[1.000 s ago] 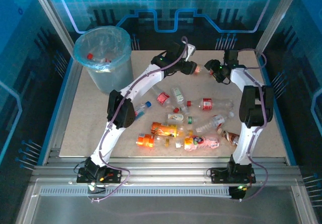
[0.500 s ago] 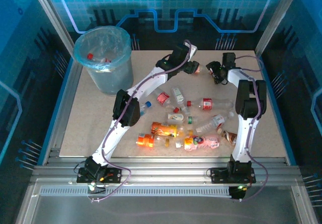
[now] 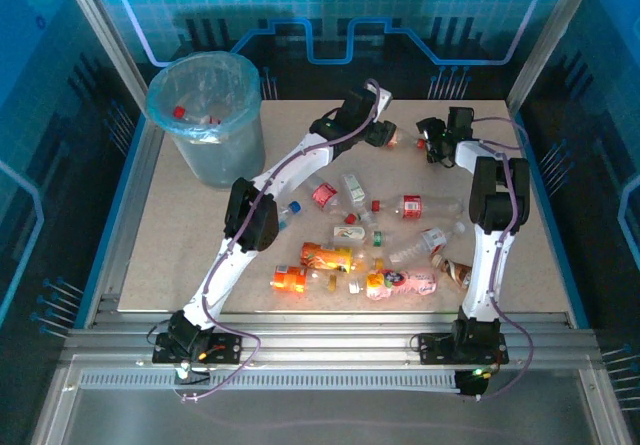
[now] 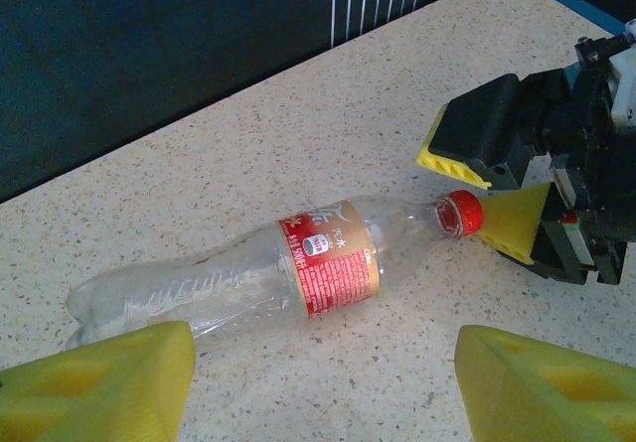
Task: Put the plastic bottles in the bin
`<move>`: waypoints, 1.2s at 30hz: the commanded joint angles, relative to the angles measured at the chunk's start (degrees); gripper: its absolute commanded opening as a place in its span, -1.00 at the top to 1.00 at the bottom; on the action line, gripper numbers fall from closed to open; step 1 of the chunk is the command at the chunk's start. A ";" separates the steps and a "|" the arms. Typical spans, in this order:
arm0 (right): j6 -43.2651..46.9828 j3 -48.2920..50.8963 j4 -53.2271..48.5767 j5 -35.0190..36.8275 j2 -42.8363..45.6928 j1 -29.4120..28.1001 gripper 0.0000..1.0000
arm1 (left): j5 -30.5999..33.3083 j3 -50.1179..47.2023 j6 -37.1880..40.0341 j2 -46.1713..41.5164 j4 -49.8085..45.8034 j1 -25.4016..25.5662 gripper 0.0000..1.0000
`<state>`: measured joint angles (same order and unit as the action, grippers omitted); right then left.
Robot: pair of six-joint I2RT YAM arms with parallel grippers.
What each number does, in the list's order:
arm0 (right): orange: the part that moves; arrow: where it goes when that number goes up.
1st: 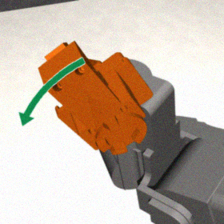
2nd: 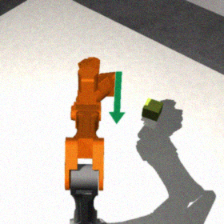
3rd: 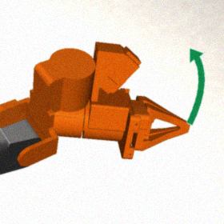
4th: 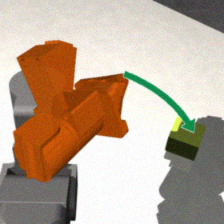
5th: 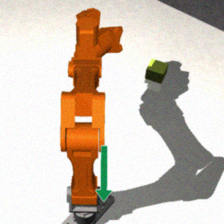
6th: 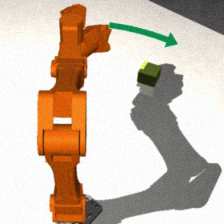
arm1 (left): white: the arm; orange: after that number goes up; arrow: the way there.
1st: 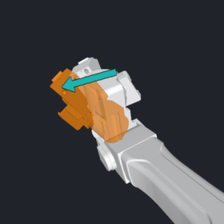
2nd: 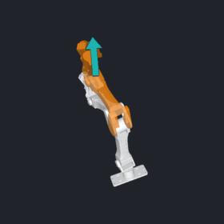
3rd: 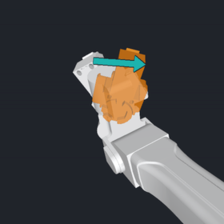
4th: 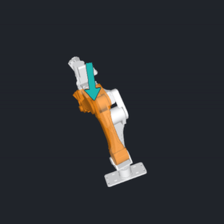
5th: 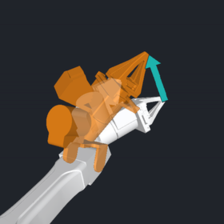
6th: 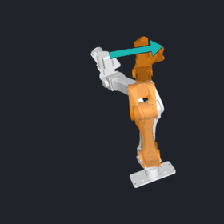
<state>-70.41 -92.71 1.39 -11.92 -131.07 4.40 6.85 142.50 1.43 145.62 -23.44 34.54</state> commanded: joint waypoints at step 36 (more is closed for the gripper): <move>-9.54 -2.11 7.55 1.82 -5.41 -3.11 0.42 | 1.67 -5.31 -0.82 -4.19 0.40 -1.33 -0.46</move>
<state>-82.30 -94.24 12.01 -12.03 -136.27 2.35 7.75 137.71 1.43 145.56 -23.20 33.69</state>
